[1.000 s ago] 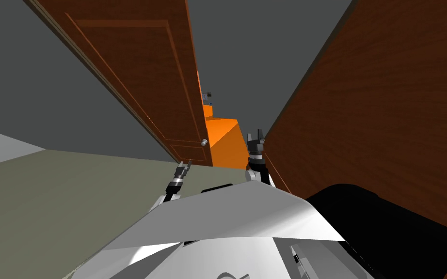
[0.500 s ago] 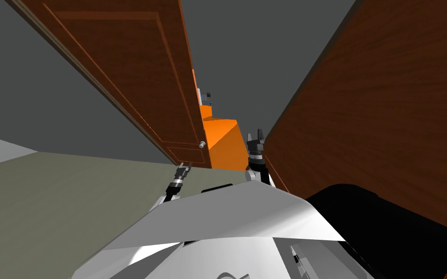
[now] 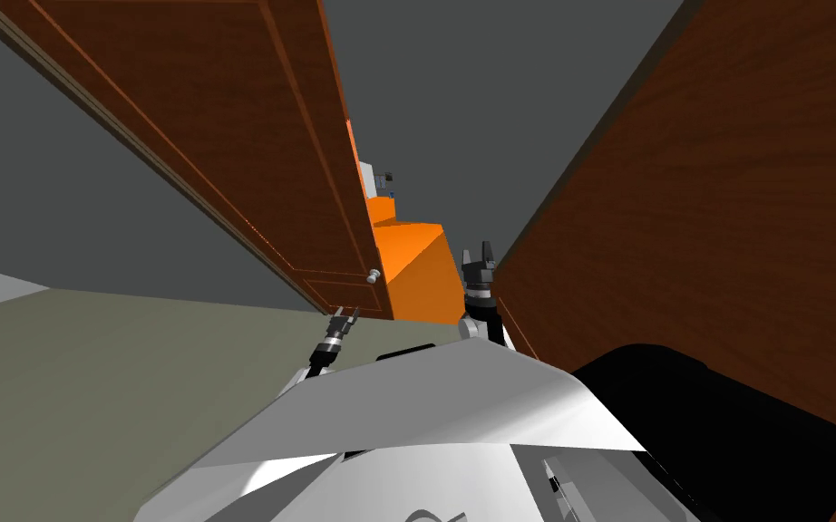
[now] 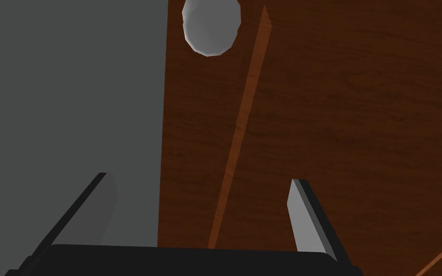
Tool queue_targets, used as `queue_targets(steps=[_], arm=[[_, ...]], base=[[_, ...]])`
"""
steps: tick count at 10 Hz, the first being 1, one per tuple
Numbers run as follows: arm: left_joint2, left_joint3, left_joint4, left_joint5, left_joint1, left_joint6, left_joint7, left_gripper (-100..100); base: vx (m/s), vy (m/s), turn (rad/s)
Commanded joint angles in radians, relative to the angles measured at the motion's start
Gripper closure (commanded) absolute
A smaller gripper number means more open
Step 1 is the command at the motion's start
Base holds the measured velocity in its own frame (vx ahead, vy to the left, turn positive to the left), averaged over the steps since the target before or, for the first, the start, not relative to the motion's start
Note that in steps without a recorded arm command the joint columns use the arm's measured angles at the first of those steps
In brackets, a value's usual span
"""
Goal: Pull the door open
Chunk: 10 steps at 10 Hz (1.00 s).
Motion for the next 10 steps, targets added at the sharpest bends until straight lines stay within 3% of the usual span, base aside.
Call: queue_targets(steps=[1,7,8,10], arm=[[0.005,0.001,0.039,-0.011,-0.011,-0.011,-0.033,-100],[0.019,0.002,0.143,-0.038,-0.046,-0.036,-0.111,-100],[0.018,0.002,0.124,-0.035,-0.038,-0.03,-0.1,-100],[0.026,0.006,0.15,-0.034,-0.047,-0.047,-0.1,-100]], base=[[0.125,-0.047,-0.019],[0.108,-0.037,-0.011],[0.038,-0.017,0.0],[0.132,-0.085,-0.028]])
